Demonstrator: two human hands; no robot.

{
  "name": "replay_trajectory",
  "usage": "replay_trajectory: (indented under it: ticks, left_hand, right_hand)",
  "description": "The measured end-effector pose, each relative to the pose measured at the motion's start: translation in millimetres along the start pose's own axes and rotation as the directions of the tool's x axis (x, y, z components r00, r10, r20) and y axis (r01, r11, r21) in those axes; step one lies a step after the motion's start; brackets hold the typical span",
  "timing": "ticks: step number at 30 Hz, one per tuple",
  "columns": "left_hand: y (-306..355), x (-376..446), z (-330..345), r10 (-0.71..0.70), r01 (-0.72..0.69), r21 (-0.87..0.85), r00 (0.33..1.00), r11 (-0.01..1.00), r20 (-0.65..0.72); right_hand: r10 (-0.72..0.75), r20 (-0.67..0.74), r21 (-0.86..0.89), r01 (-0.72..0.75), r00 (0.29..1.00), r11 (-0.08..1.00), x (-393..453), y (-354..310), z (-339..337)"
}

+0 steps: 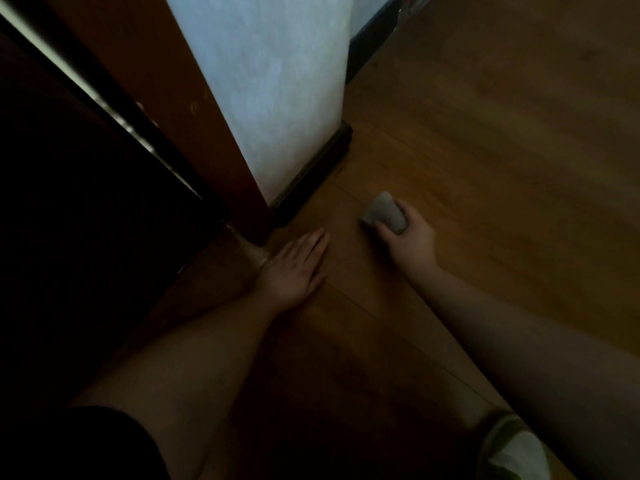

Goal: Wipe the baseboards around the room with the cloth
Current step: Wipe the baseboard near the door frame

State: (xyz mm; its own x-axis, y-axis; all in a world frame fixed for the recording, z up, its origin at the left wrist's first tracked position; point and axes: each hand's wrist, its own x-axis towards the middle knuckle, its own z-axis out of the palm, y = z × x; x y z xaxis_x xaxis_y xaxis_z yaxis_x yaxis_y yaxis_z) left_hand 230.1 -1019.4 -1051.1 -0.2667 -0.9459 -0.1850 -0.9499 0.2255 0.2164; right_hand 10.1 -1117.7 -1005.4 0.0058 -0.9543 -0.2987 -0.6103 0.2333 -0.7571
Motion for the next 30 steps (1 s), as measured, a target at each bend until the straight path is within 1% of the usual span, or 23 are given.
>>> replay_trajectory:
  ticks: [5, 7, 9, 12, 14, 17, 19, 21, 23, 25, 27, 30]
  left_hand:
    - [18.0, 39.5, -6.1, -0.004, 0.004, 0.006, 0.995, 1.000, 0.099]
    - [21.0, 46.1, -5.0, 0.003, -0.007, 0.018, 0.985, 1.000, 0.170]
    - [23.4, 49.7, -7.5, 0.009, -0.020, 0.054, 0.979, 0.998, 0.203]
    - [26.2, 53.7, -16.9, 0.009, -0.029, 0.089, 0.975, 0.996, 0.221]
    - [26.9, 56.2, -25.3, 0.005, -0.039, 0.119, 0.961, 0.992, 0.275]
    - [27.6, 66.7, -42.5, 0.014, -0.078, 0.148, 0.922, 0.986, 0.388]
    - [26.6, 76.4, -55.8, 0.022, -0.101, 0.146, 0.887, 0.984, 0.461]
    - [26.2, 85.2, -68.9, 0.018, -0.120, 0.159, 0.847, 0.980, 0.531]
    - [28.8, 90.8, -77.3, -0.003, -0.132, 0.189, 0.813, 0.973, 0.583]
    - [36.2, 93.2, -81.3, -0.046, -0.108, 0.207, 0.780, 0.972, 0.624]
    - [47.0, 93.9, -82.4, -0.100, -0.063, 0.220, 0.745, 0.974, 0.660]
    - [57.9, 100.4, -87.7, -0.164, 0.020, 0.212, 0.706, 0.977, 0.689]
  right_hand:
    - [0.015, -0.088, -0.027, -0.018, 0.996, 0.999, 3.8, 16.0, -28.9]
    - [0.024, -0.099, -0.029, -0.027, 0.995, 0.999, 1.4, 21.9, -36.3]
    - [0.022, -0.093, -0.038, -0.025, 0.995, 0.999, 1.2, 25.8, -43.4]
    - [-0.032, -0.077, -0.092, 0.025, 0.996, 0.995, 10.2, 24.1, -55.8]
    - [-0.092, -0.052, -0.157, 0.083, 0.994, 0.984, 24.0, 15.2, -66.8]
    - [-0.211, 0.036, -0.259, 0.213, 0.977, 0.942, 58.2, -12.4, -93.0]
    - [-0.302, 0.101, -0.324, 0.319, 0.948, 0.891, 80.7, -39.4, -114.9]
    - [-0.365, 0.148, -0.356, 0.394, 0.919, 0.847, 96.8, -62.8, -136.6]
    - [-0.396, 0.205, -0.353, 0.445, 0.895, 0.823, 105.6, -73.1, -153.6]
    - [-0.429, 0.243, -0.339, 0.491, 0.870, 0.803, 109.3, -69.9, -163.3]
    - [-0.451, 0.241, -0.320, 0.509, 0.859, 0.799, 112.7, -51.8, -165.3]
    - [-0.426, 0.178, -0.292, 0.461, 0.887, 0.838, 119.6, -11.6, -156.6]
